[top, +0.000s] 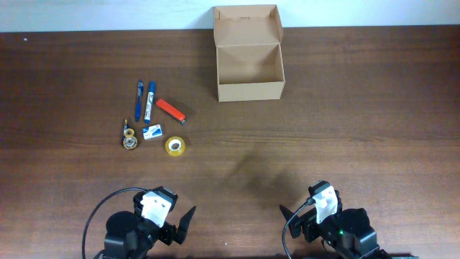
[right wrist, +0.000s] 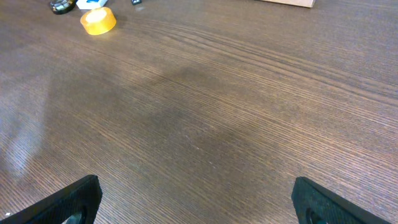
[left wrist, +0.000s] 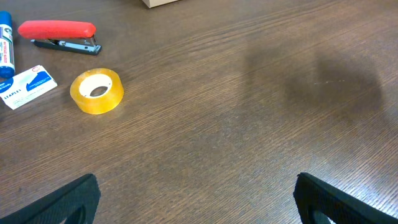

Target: Pack container

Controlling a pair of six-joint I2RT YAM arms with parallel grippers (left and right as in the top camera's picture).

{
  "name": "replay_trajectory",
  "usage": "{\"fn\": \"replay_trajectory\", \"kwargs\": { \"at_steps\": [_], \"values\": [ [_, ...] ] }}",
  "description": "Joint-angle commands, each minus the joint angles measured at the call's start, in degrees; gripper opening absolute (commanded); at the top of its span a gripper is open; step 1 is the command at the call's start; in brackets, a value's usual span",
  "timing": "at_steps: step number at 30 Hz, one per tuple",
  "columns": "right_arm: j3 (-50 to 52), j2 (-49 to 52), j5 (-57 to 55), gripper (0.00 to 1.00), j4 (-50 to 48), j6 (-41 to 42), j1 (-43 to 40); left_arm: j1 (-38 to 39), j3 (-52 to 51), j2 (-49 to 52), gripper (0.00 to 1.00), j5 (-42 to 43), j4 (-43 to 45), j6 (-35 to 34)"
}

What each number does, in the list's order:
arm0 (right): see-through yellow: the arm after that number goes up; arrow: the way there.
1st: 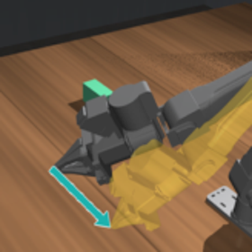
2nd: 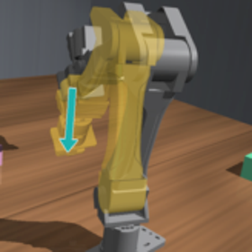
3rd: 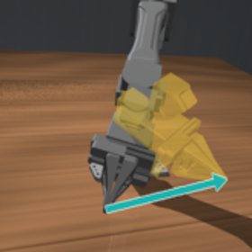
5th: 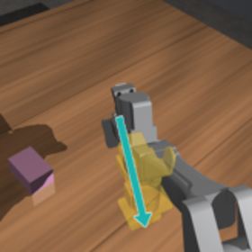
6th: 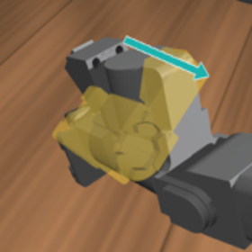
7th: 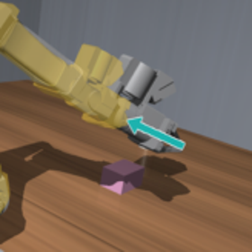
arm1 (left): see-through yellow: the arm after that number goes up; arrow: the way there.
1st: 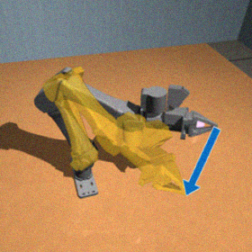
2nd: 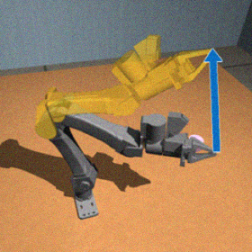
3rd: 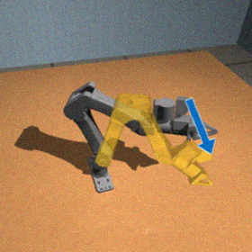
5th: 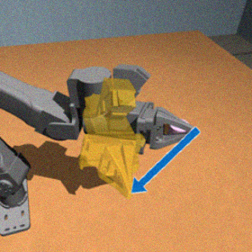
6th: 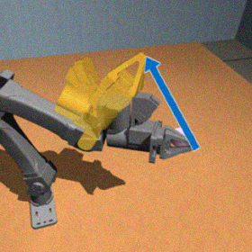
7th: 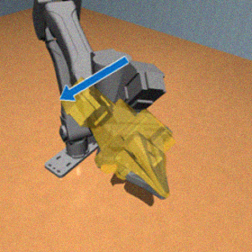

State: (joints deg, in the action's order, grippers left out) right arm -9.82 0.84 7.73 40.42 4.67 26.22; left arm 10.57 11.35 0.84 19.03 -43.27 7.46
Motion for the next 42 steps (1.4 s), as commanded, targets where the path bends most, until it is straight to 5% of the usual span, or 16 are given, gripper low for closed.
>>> {"fn": "replay_trajectory", "kwargs": {
  "at_steps": [1, 36, 42],
  "values": [
    [0.5, -0.7, -0.9, 0.99, 0.1, 0.0, 0.4, 0.0, -0.8, -0.5, 0.99, 0.0, 0.1, -0.5],
    [0.5, -0.7, -0.9, 0.99, -0.2, 0.0, 0.4, 0.0, -0.8, -0.5, 0.99, 0.0, 0.1, -0.5],
    [0.5, -0.7, -0.7, 0.99, -10.4, 0.7, 0.4, 0.0, -0.8, -0.5, 1.0, 0.0, 0.1, -0.5]
  ]
}}
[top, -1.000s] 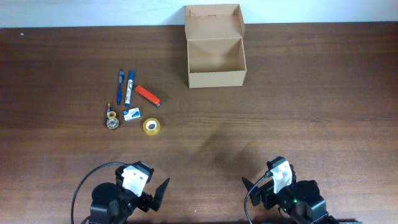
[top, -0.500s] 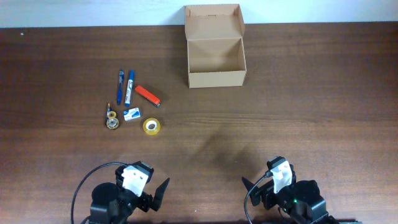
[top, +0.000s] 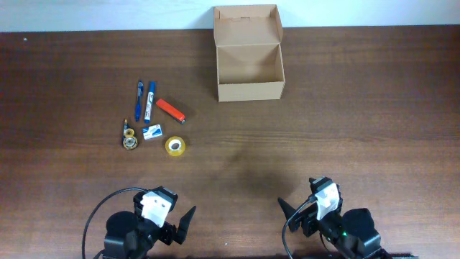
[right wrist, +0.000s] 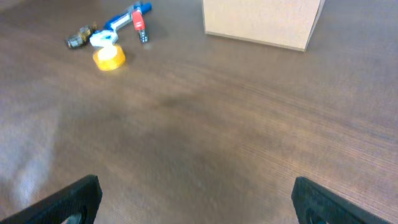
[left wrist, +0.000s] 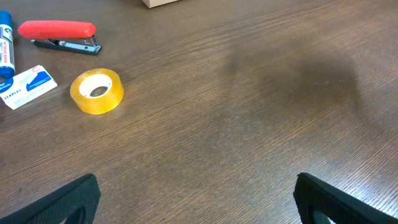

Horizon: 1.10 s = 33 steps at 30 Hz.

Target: Pack container

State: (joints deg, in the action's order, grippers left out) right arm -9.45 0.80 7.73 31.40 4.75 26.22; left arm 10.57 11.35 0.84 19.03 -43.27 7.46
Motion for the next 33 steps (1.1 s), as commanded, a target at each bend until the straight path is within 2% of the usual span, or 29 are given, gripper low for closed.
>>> {"fn": "replay_trajectory", "kwargs": {
  "at_steps": [1, 3, 6, 7, 12, 15, 20, 24, 30, 33],
  "values": [
    [0.1, -0.7, -0.7, 0.99, -4.1, 0.6, 0.4, 0.0, -0.8, -0.5, 0.99, 0.0, 0.1, -0.5],
    [0.1, -0.7, -1.0, 0.99, -9.6, 3.4, 0.4, 0.0, -0.8, -0.5, 1.0, 0.0, 0.1, -0.5],
    [0.1, -0.7, 1.4, 0.99, -13.8, 20.1, 0.4, 0.0, -0.8, -0.5, 0.99, 0.0, 0.1, -0.5],
    [0.1, -0.7, 2.1, 0.99, -13.6, 22.7, 0.5, 0.0, -0.8, -0.5, 0.99, 0.0, 0.1, -0.5],
    [0.1, 1.7, -0.8, 0.99, -14.1, 25.0, 0.4, 0.0, -0.8, -0.5, 1.0, 0.0, 0.1, -0.5],
    [0.0, 9.9, -0.9, 0.99, -16.7, 25.5, 0.4, 0.0, -0.8, -0.5, 0.99, 0.0, 0.1, -0.5],
    [-6.6, 30.1, -3.5, 0.99, -21.5, 24.4, 0.3, 0.0, -0.8, -0.5, 1.0, 0.0, 0.1, -0.5],
    [-15.0, 44.7, -9.0, 0.99, -22.0, 19.7, 0.3, 0.0, -0.8, -0.5, 1.0, 0.0, 0.1, -0.5],
    [-30.2, 64.5, -10.0, 0.99, -22.0, 8.5, 0.2, 0.0, -0.8, -0.5, 0.99, 0.0, 0.1, -0.5],
    [-38.7, 73.5, -9.9, 0.99, -21.5, 7.5, -3.1, 0.0, -0.8, -0.5, 1.0, 0.0, 0.1, -0.5]
  ]
}}
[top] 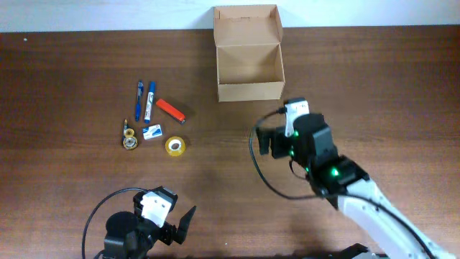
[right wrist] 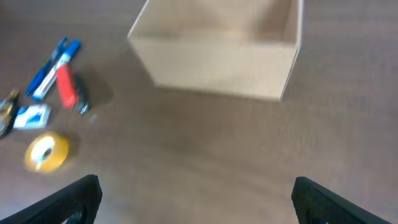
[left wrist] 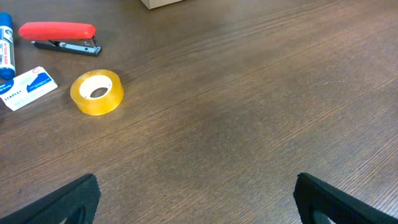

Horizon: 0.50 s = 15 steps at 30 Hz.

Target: Pack container

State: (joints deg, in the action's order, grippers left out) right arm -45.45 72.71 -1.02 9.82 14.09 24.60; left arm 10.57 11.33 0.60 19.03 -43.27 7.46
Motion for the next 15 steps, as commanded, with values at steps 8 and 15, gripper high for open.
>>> {"fn": "replay_trajectory", "kwargs": {
  "at_steps": [8, 15],
  "values": [
    [-23.0, 18.5, 7.9, 0.96, 0.9, -5.8, -14.0, 0.0, -0.8, -0.3, 1.0, 0.0, 0.1, -0.5],
    [-37.5, 35.2, 11.6, 0.94, 1.9, -8.2, -15.3, 0.0, -0.8, -0.3, 1.0, 0.0, 0.1, -0.5]
  ]
}}
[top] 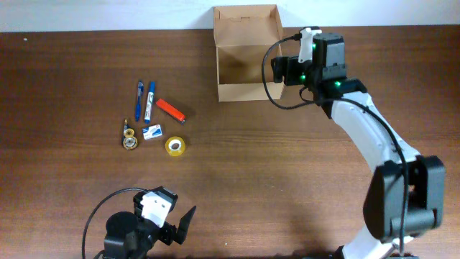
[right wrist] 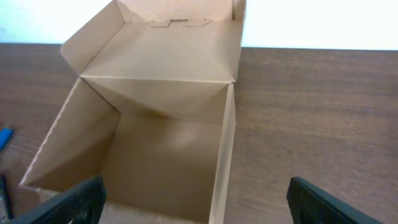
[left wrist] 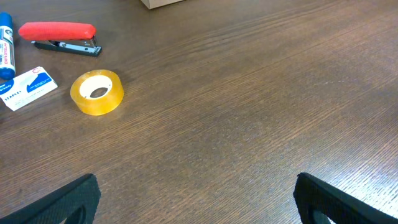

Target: Pack container

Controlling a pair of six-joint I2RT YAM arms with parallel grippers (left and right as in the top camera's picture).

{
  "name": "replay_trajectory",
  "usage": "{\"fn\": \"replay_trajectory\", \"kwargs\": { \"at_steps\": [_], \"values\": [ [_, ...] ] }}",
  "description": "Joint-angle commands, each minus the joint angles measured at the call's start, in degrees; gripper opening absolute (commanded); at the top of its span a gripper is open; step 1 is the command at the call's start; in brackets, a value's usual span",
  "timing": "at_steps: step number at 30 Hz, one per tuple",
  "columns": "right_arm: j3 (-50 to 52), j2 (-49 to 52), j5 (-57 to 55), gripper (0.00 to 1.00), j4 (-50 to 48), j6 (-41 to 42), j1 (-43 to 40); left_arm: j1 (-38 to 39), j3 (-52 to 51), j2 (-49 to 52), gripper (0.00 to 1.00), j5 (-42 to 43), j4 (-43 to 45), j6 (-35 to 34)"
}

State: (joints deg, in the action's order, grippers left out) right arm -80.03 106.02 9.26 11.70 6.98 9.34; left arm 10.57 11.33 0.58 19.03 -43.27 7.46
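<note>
An open, empty cardboard box (top: pixel 248 66) stands at the table's far edge, its lid flap folded back. My right gripper (top: pixel 279 72) hovers open over the box's right wall; in the right wrist view the box's inside (right wrist: pixel 161 155) and right wall rim (right wrist: pixel 225 162) lie between the spread fingers of the right gripper (right wrist: pixel 198 205). At the left lie a yellow tape roll (top: pixel 176 146), red stapler (top: pixel 171 110), staples packet (top: pixel 152 132), blue marker (top: pixel 150 99) and blue pen (top: pixel 139 99). My left gripper (left wrist: pixel 199 205) stands open at the near edge, holding nothing.
A small cluster of metal clips (top: pixel 129 137) lies left of the staples packet. In the left wrist view the tape roll (left wrist: pixel 96 92), stapler (left wrist: pixel 59 34) and packet (left wrist: pixel 28 87) lie far ahead to the left. A white wall borders the table behind the box.
My right arm has moved from just in front of the box, right of centre, to over the box's right wall. Its camera now looks into the empty box. The left arm has not moved.
Both grippers rested open at the near edge, all items lying at the left. The right arm then stood raised a little, later out over mid-table facing the box, and now over the box. No item has moved.
</note>
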Motion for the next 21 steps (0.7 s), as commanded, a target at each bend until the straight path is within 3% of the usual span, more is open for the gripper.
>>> {"fn": "replay_trajectory", "kwargs": {
  "at_steps": [1, 7, 11, 12, 15, 17, 18, 21],
  "values": [
    [-4.7, 4.0, 1.4, 0.93, 0.4, -1.4, -0.1, 0.0, -0.8, -0.3, 1.0, 0.0, 0.1, -0.5],
    [-7.1, 10.4, 1.5, 0.9, 1.8, -3.6, 0.0, 0.0, -0.8, -0.3, 0.99, 0.0, 0.1, -0.5],
    [-7.1, 13.3, -0.5, 0.83, 2.4, -3.6, 0.0, 0.0, -0.8, -0.3, 1.0, 0.0, 0.1, -0.5],
    [-7.1, 13.4, -2.1, 0.71, 2.4, -3.6, 0.0, 0.0, -0.8, -0.3, 1.0, 0.0, 0.1, -0.5],
    [-7.1, 13.4, -2.4, 0.59, 2.4, -3.6, 0.0, 0.0, -0.8, -0.3, 1.0, 0.0, 0.1, -0.5],
    [-7.1, 13.4, -2.4, 0.37, 2.4, -3.6, 0.0, 0.0, -0.8, -0.3, 1.0, 0.0, 0.1, -0.5],
    [-7.1, 13.4, -2.4, 0.33, 2.4, -3.6, 0.0, 0.0, -0.8, -0.3, 1.0, 0.0, 0.1, -0.5],
    [-7.1, 13.4, -2.4, 0.07, 2.4, -3.6, 0.0, 0.0, -0.8, -0.3, 1.0, 0.0, 0.1, -0.5]
  ]
}}
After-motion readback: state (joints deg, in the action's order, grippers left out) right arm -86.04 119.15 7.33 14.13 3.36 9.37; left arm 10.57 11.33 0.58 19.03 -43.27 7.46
